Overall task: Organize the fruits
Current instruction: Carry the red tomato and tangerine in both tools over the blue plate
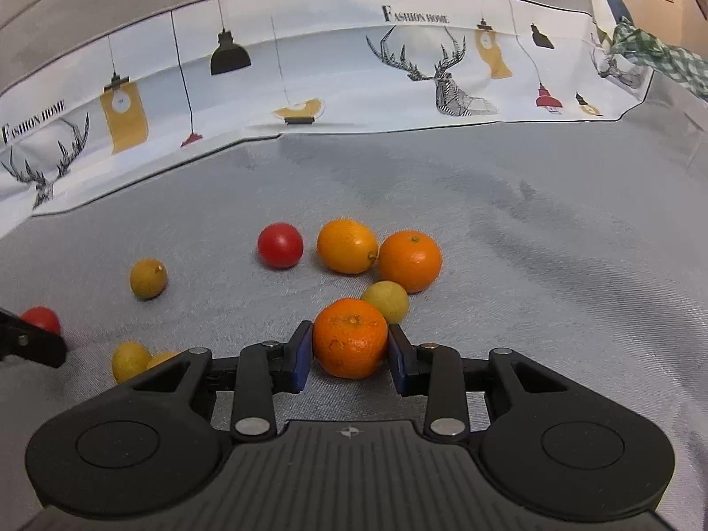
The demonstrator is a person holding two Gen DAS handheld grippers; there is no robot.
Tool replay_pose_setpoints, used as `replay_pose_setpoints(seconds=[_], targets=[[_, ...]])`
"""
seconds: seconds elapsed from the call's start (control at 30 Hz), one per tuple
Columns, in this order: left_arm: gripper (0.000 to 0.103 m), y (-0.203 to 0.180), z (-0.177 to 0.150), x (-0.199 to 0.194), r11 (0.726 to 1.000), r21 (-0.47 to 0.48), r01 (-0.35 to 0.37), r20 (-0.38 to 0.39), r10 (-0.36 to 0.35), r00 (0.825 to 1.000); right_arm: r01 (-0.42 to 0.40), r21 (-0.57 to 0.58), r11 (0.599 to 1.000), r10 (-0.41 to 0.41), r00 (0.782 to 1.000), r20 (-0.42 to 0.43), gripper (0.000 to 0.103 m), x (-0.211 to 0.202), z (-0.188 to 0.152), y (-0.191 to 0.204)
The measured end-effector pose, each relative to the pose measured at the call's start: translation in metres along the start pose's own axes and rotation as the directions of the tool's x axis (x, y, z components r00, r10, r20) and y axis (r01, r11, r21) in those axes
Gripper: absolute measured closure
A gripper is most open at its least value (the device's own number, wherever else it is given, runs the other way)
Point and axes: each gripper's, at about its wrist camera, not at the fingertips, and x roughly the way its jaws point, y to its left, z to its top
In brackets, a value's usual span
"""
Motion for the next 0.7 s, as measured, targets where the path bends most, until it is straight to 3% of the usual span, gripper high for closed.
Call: replay_pose_setpoints(seconds=[0.23,0.37,0.53,0.7], targets=[[0.069,-0.001,-0.049,-0.099,0.997,-0.082,0.007,0.062,-0.002,0.998,-0.039,0.063,0.997,0.035,0.998,0.055,0.067,-0.061,0.011,-0.018],[0.069,0.009,-0.098,-0.151,0.99,-0.141,-0.015,0.06,0.024,0.998,-0.145,0.05,0.988,0.141,0.987,0.077,0.067,-0.126,0.005,-0.021],[0.069,0.036,-0.165,-0.204,0.972,-0.225,-0.069,0.047,0.082,0.996,-0.316,-0.048,0.947,0.318,0.948,0.033,0.066,-0.213,-0.022,0.007],[0.069,0.063,-0.232,-0.251,0.939,-0.308,-0.151,0.059,0.178,0.982,-0.462,-0.156,0.873,0.467,0.884,-0.008,0.066,-0.279,-0.041,0.047]])
